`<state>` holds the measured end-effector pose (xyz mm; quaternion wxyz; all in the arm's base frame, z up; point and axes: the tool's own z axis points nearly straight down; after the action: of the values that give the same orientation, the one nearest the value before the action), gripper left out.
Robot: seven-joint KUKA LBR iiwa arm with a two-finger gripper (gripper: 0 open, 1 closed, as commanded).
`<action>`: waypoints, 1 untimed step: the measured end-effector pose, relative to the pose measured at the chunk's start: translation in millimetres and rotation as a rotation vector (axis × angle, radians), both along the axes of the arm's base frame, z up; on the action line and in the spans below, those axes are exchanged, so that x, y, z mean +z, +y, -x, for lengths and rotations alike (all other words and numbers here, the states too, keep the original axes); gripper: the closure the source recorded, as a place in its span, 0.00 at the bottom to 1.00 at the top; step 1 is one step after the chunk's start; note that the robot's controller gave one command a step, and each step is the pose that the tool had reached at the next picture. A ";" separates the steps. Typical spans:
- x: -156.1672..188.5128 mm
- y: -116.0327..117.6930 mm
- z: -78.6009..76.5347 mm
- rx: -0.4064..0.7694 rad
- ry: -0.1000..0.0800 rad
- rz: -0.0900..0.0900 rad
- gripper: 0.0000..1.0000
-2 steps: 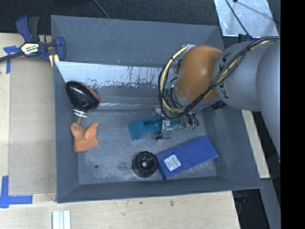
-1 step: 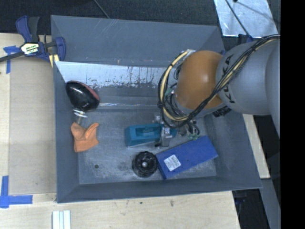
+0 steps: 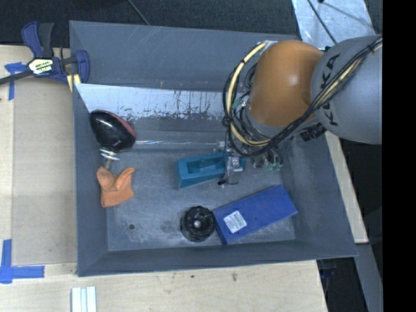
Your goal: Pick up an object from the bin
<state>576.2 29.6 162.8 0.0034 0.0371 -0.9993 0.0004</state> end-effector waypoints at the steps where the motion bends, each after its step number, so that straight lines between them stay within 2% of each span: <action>1: -15.5 4.7 -13.3 -0.061 -0.020 -0.001 1.00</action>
Offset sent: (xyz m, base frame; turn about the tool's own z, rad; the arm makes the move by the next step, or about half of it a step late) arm -0.0035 0.0170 0.1906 0.0954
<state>589.5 34.2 147.3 -0.0068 0.0064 -1.0000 0.0002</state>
